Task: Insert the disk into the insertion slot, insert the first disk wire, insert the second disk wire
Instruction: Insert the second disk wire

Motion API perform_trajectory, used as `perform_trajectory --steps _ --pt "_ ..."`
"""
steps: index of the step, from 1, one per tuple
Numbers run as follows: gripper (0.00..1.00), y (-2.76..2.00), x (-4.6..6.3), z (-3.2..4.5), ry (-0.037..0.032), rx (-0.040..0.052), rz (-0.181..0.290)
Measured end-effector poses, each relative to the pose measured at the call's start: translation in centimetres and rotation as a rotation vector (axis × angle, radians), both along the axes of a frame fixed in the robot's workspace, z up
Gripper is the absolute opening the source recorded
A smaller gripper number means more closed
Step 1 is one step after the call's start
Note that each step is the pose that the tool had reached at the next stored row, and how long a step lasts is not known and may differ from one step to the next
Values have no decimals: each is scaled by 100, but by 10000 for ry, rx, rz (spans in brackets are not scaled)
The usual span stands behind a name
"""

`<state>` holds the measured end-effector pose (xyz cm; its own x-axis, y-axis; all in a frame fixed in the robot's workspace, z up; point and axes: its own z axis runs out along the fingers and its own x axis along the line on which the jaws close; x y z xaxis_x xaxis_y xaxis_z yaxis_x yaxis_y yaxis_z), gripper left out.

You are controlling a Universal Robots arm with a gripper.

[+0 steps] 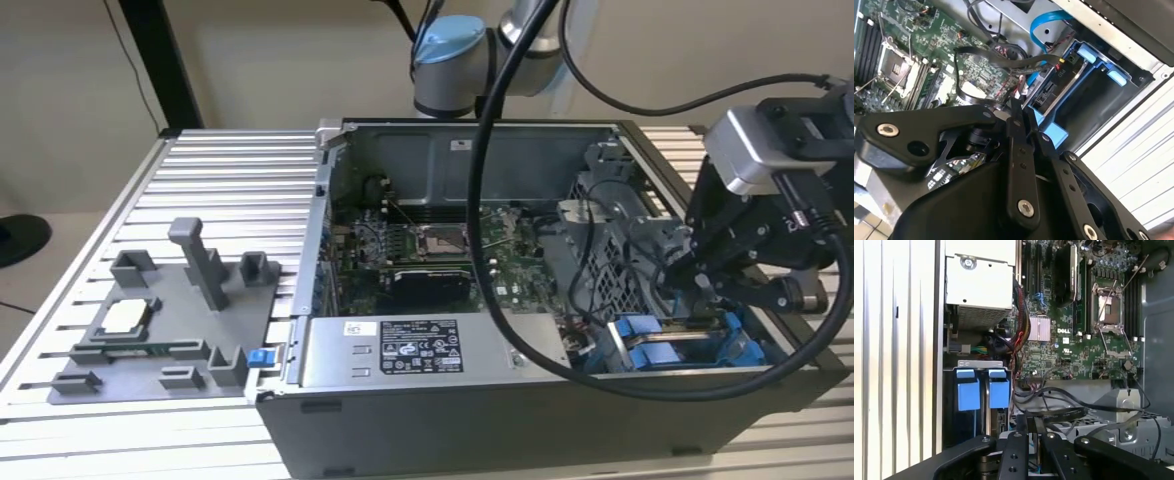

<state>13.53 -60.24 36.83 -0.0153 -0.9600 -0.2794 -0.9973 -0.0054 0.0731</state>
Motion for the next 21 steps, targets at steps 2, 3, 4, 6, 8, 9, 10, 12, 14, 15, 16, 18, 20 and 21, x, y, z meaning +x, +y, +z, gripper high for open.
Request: perform_trajectory --steps 2,3,4,6,8,9,10,12,14,15,16,18,20,21 --pt "0 0 0 -9 -59 -121 1" --pt "0 0 0 -14 -100 -174 0" --pt "0 0 0 -18 -143 -227 0" --pt "0 0 0 -28 -202 -344 2" --pt "0 0 0 -38 -233 -440 2" --pt "0 -1 0 -46 -245 -467 2" --pt "0 -3 0 -52 -257 -491 2" --pt "0 -8 0 -69 -282 -522 2" --pt "0 -13 0 -84 -310 -546 1" --pt "0 -13 0 -90 -319 -554 1" --pt "0 -13 0 -90 -320 -555 1" --pt "0 -14 0 -93 -320 -553 1" --pt "0 -14 0 -94 -320 -553 1" --pt "0 -14 0 -96 -320 -553 1"
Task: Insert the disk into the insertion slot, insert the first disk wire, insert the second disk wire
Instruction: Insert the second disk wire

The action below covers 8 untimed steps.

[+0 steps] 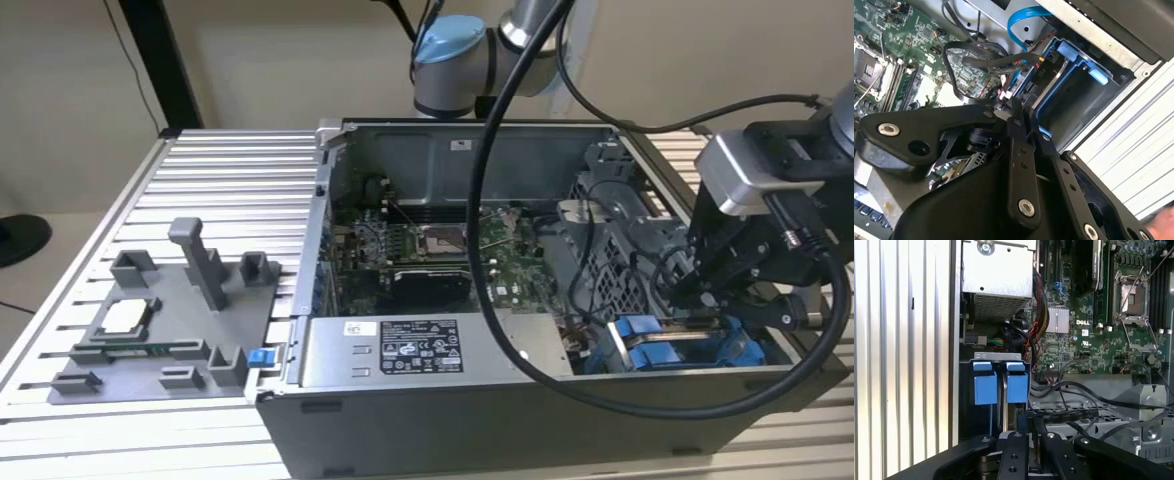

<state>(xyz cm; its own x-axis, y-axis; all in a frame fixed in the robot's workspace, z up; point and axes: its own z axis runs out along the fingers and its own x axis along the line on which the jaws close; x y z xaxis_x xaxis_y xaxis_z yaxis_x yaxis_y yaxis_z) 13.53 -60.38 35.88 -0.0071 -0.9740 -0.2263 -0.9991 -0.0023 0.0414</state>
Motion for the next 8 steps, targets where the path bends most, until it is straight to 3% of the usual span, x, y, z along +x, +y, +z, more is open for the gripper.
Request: perform_trajectory --steps 8 --pt "0 0 0 -7 0 0 0"
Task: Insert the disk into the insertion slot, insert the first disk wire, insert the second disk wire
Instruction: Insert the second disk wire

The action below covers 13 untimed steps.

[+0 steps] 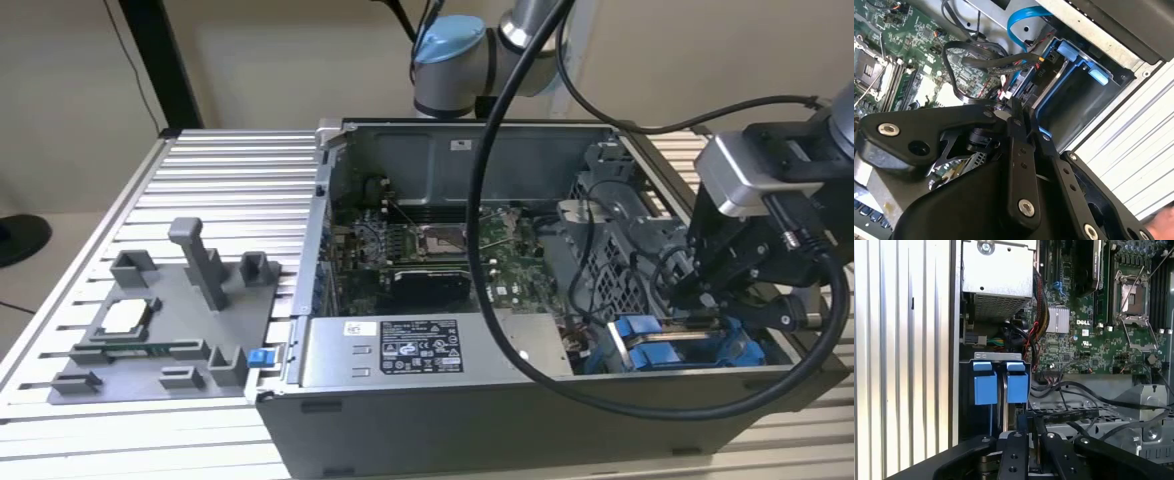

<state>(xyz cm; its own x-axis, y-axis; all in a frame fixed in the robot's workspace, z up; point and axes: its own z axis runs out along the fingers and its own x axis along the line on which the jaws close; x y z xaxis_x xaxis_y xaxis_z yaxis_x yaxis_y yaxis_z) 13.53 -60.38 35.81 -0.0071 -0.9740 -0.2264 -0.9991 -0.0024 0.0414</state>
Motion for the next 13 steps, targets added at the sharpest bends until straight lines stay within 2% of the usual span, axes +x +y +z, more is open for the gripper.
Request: perform_trajectory --steps 3,4,10,11,13 --pt "0 1 0 -9 -4 4 0" --pt "0 0 -1 -17 -26 2 -1" --pt "0 1 0 -69 -440 -29 0" --pt "0 1 0 -79 -498 -39 0" --pt "0 4 0 -99 -561 -67 2"
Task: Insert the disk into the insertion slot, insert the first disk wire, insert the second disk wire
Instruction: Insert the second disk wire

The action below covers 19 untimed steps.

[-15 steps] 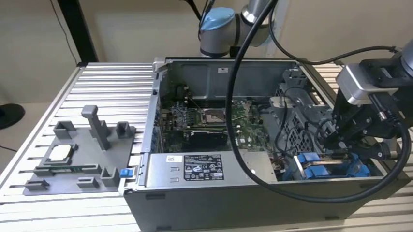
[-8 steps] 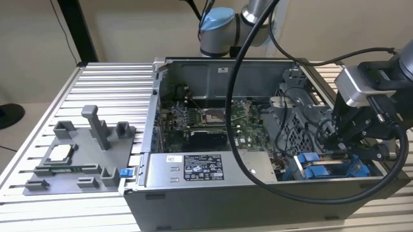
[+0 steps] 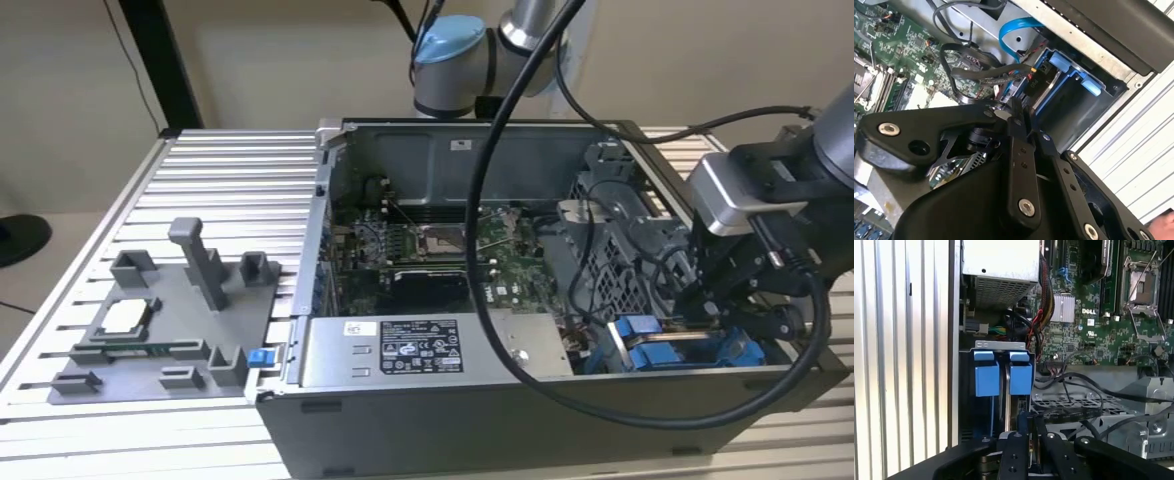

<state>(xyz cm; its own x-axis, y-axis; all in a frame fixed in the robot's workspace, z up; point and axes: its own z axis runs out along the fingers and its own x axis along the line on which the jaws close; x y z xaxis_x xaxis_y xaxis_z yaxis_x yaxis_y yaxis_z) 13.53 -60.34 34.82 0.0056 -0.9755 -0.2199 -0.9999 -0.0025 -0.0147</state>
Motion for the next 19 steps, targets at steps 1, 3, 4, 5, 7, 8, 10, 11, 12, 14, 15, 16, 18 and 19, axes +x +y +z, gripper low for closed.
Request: perform_trajectory --steps 1,3,4,5,7,8,10,11,12,14,15,16,18,19 --pt "0 1 0 -6 -21 -2 0" --pt "0 4 -2 -14 -65 -2 -2" --pt "0 5 -2 -20 -99 -1 -2" --pt "0 6 -2 -24 -140 -2 -2" --pt "0 7 -1 -31 -219 -2 -1" --pt "0 8 -1 -33 -252 -3 0" --pt "0 8 0 -37 -299 -5 0" --pt "0 8 -1 -41 -325 -5 -1" --pt "0 8 -1 -44 -349 -5 -1" --pt "0 8 -1 -52 -378 -3 -1" --pt "0 8 -1 -56 -385 -4 0" --pt "0 9 -2 -60 -389 -5 -1" --pt "0 11 -6 -71 -390 -3 -2" --pt "0 12 -8 -75 -392 -2 -2"
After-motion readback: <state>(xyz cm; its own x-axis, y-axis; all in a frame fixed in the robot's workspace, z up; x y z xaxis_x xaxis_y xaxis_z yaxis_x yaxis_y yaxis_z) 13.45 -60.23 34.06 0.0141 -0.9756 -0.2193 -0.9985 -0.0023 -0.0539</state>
